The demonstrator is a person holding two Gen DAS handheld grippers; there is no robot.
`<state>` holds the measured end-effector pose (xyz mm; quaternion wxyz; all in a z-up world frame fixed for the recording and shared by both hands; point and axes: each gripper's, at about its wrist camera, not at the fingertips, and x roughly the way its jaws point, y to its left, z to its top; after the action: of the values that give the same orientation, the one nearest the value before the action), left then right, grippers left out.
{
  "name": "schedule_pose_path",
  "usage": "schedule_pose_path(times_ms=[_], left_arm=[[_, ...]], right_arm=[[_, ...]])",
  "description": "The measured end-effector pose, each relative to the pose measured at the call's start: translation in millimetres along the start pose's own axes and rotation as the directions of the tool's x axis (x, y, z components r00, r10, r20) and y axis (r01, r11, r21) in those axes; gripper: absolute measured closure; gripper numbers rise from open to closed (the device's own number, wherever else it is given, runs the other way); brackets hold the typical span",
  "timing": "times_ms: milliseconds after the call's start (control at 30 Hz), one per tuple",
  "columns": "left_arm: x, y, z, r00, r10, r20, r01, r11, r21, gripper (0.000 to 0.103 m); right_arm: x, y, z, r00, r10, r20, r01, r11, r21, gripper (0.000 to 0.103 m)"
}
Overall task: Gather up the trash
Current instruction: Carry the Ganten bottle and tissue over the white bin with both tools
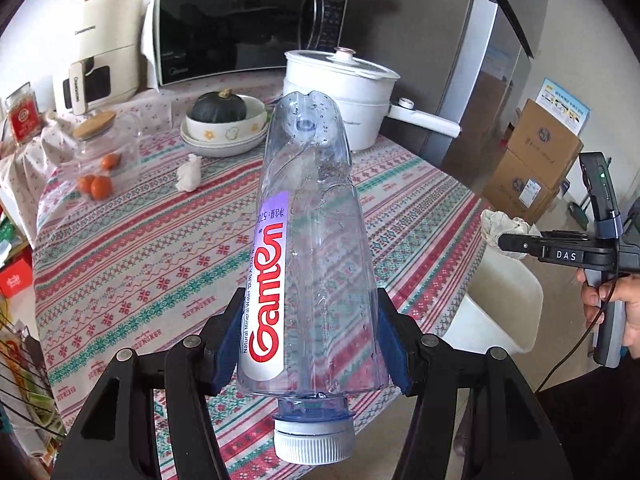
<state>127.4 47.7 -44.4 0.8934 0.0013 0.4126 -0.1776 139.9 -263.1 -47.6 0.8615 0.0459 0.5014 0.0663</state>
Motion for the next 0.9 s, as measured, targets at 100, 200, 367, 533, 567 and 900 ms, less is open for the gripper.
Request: schedule_pose_path(times_ms=[100,200,367,533,567,900], left_arm=[[6.6,-15.2,2.1,1.000,-0.020,-0.012,0.021,1.000,0.021,0.040],[12.9,-29.5,3.4,0.999,-0.048,-0.024,0.049,0.998,0.031,0.040],[22.6,-51.0,2.2,0.995,-0.087,-0.055,0.090,0.994,0.061,0.040],[29.9,-73.7,0.7,0.986,-0.140,-0.087,0.148,0.984,0.101,0.040],[31.4,-79.2,0.1,0.985,-0.147,-0.093,0.157,0.981,0.113,0.040],[61.6,-141.0,-6.1,0.957,-0.218,-0.191,0.260,0.937,0.233,0.040]], right_arm=[[-2.0,-8.1,-3.4,1.000,-0.006,-0.011,0.006,1.000,0.009,0.065],[-6.5,-22.5,-3.7,1.000,-0.016,-0.010,0.016,1.000,0.023,0.065],[-3.8,-56.0,-7.5,0.998,-0.057,-0.041,0.060,0.996,0.066,0.065],[6.8,-92.7,-24.4,0.991,-0.074,-0.107,0.089,0.985,0.145,0.064],[8.8,-99.2,-28.2,0.990,-0.080,-0.119,0.098,0.983,0.155,0.064],[15.3,-157.0,-64.9,0.974,-0.124,-0.190,0.168,0.957,0.235,0.064]])
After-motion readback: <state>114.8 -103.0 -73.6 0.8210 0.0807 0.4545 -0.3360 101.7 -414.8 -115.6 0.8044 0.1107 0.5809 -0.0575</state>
